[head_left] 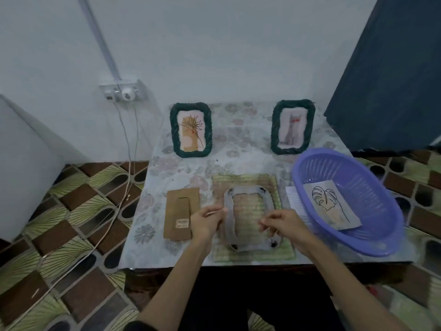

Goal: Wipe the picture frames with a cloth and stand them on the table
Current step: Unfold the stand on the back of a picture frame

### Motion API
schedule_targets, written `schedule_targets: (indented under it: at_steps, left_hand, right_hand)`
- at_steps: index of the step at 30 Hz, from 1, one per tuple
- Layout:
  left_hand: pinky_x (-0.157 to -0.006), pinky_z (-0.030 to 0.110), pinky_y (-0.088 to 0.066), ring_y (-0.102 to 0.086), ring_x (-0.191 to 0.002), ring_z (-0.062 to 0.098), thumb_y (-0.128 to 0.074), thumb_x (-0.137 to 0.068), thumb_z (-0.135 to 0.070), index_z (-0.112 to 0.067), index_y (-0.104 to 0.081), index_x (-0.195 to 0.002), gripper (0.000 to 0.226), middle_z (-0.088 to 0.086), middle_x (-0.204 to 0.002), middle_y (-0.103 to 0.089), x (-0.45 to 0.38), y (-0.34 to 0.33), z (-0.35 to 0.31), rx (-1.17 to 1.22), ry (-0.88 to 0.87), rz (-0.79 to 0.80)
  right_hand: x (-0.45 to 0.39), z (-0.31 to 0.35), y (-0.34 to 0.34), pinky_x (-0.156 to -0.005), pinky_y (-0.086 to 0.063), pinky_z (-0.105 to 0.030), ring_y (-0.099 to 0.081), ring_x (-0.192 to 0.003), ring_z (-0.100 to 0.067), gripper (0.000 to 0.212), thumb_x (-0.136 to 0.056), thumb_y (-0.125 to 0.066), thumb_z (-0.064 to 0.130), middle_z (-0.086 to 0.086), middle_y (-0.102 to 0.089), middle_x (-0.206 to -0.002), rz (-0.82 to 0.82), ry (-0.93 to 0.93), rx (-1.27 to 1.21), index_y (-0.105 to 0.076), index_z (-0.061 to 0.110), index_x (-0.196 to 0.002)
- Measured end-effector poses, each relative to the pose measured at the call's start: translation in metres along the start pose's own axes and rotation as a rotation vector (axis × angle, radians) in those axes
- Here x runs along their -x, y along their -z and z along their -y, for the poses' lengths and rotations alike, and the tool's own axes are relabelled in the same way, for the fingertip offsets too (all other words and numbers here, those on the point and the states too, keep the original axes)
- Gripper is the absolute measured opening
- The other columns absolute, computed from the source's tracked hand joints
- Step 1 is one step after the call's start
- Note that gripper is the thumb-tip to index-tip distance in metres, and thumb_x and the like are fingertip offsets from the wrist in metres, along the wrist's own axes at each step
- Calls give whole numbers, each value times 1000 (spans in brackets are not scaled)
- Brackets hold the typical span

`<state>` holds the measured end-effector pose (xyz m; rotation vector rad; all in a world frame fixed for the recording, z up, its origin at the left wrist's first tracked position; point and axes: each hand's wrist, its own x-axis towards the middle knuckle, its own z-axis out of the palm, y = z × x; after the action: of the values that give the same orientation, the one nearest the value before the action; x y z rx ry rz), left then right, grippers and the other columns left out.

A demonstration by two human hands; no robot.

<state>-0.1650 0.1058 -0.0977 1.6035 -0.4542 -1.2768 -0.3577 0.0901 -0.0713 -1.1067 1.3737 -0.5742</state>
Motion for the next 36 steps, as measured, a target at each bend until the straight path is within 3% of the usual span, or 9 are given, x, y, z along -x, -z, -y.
schedule_targets:
  at_steps: [8,12,16,18,20,23,28,36]
  left_hand:
    - [-61,21,-55,-63,-69,16,-73,-80,-12,-2,-70,-96,19,10,-82,-68,-15,-20,15,-187,-62,72]
    - [-88,35,-54,-65,-90,20,-75,-79,-13,-6,-70,-102,25,10,-94,-69,-22,-8,19,-432,-154,113]
    - [-81,18,-53,-61,-73,5,-71,-81,-5,-5,-70,-103,21,4,-81,-66,-23,2,23,-674,-335,197]
    - [-70,6,-48,-56,-68,0,-70,-82,-6,-7,-71,-101,19,1,-80,-64,-21,5,24,-798,-426,236]
    - [-68,13,-46,-54,-67,5,-70,-81,-8,-11,-72,-98,18,-2,-79,-60,-20,7,26,-917,-518,269]
    - [-72,30,-49,-50,-71,12,-73,-77,-14,-15,-74,-93,16,0,-85,-56,-20,8,30,-1031,-605,313]
    - [-74,33,-52,-49,-82,9,-71,-81,-21,-19,-75,-93,13,-9,-91,-48,-17,6,37,-1106,-652,343]
    - [-74,32,-52,-50,-82,8,-70,-82,-20,-18,-75,-91,10,-10,-90,-48,-16,5,38,-1095,-662,336]
  right_hand:
    - [-24,-27,8,-43,-44,-12,-55,-38,1,14,-83,-63,-4,-6,-63,-61,-217,7,70,-62,4,-71]
    - [-33,-39,7,-46,-46,-10,-58,-42,3,20,-83,-65,0,-2,-64,-62,-266,-10,104,-61,10,-66]
    - [-34,-43,7,-52,-48,-12,-59,-52,-6,16,-83,-64,1,-2,-64,-62,-282,-12,108,-61,7,-69]
    - [-33,-42,5,-66,-52,-20,-60,-62,-12,15,-83,-65,1,-3,-64,-66,-281,-13,124,-61,8,-70]
    - [-32,-40,3,-75,-51,-27,-60,-69,-15,13,-82,-65,3,-3,-63,-69,-280,-10,166,-61,8,-71]
    - [-32,-38,1,-76,-49,-28,-58,-71,-15,6,-83,-65,5,-5,-62,-74,-301,16,264,-65,3,-78]
    - [-28,-41,-5,-70,-43,-23,-55,-74,-16,10,-85,-62,10,-8,-61,-77,-338,90,487,-66,1,-88]
    - [-29,-48,-9,-71,-47,-29,-58,-79,-21,6,-86,-58,12,-5,-61,-78,-344,105,623,-61,7,-89]
